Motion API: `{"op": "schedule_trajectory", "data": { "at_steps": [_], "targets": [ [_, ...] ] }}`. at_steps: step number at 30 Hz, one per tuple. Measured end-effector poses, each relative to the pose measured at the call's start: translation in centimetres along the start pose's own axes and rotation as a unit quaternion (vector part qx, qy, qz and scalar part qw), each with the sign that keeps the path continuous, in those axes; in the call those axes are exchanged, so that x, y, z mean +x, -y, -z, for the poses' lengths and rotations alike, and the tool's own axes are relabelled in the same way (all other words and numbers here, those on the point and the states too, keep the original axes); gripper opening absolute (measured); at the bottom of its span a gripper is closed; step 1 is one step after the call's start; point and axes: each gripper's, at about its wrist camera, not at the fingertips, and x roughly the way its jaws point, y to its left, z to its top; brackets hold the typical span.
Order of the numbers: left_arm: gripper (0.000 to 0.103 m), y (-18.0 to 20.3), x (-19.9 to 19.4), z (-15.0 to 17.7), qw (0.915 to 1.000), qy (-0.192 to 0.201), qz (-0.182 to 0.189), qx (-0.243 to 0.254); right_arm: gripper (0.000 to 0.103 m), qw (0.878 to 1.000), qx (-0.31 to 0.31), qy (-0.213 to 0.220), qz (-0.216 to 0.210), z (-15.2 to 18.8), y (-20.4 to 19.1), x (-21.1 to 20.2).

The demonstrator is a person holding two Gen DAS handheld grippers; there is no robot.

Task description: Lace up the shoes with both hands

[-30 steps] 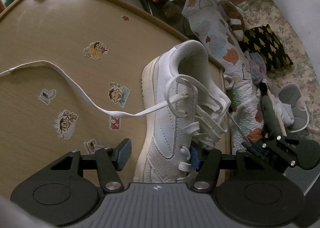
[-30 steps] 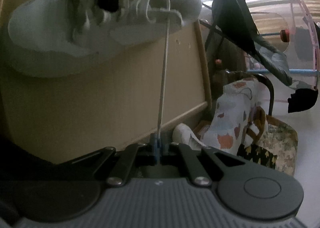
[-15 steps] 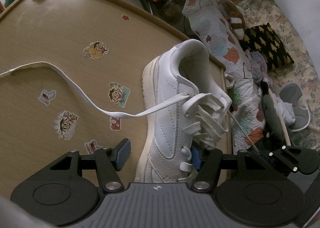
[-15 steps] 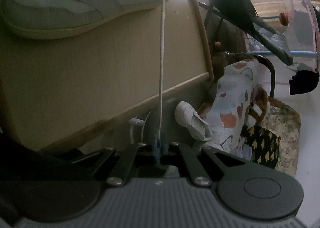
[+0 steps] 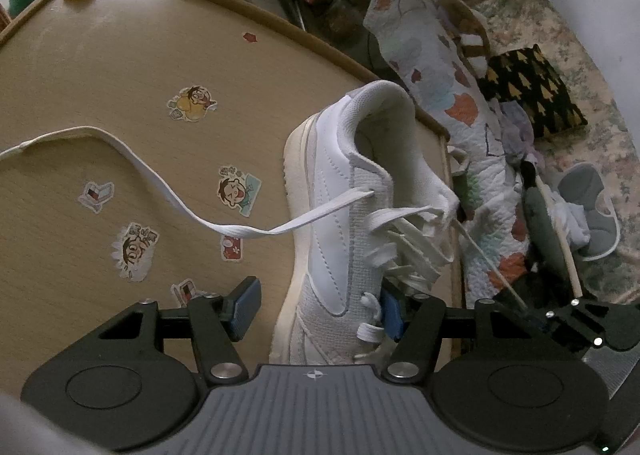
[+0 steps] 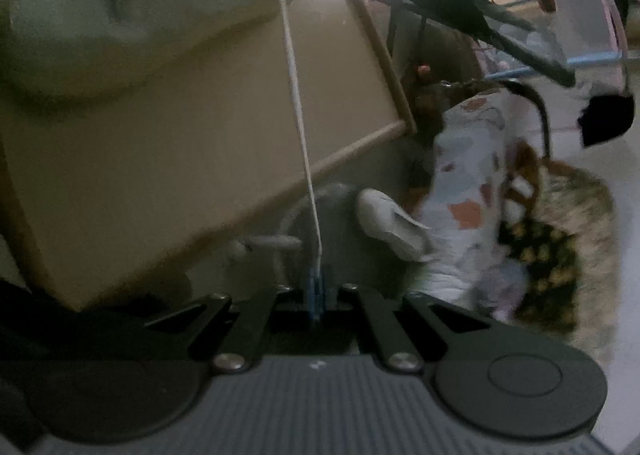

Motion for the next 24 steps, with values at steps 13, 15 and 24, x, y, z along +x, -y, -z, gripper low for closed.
{"op": "schedule_trajectory", "data": {
  "at_steps": [13, 15, 24],
  "targets": [
    [0.063, 0.2, -7.7, -4.0, 0.991, 0.018, 0.013, 0.132, 0.034, 0.919, 0.319, 0.156, -0.168, 0.3, 1.9, -6.1],
    [0.064, 0.7, -7.8, -5.6, 0.9841, 0.033, -0.02, 0.174, 0.036, 0.888, 0.373, 0.174, -0.203, 0.6, 1.5, -6.7],
    [0.064, 4.8, -1.6, -11.2, 0.9396, -0.002, -0.109, 0.324, 0.037, 0.81, 0.442, 0.204, -0.327, 0.1, -2.2, -6.9]
  ]
}}
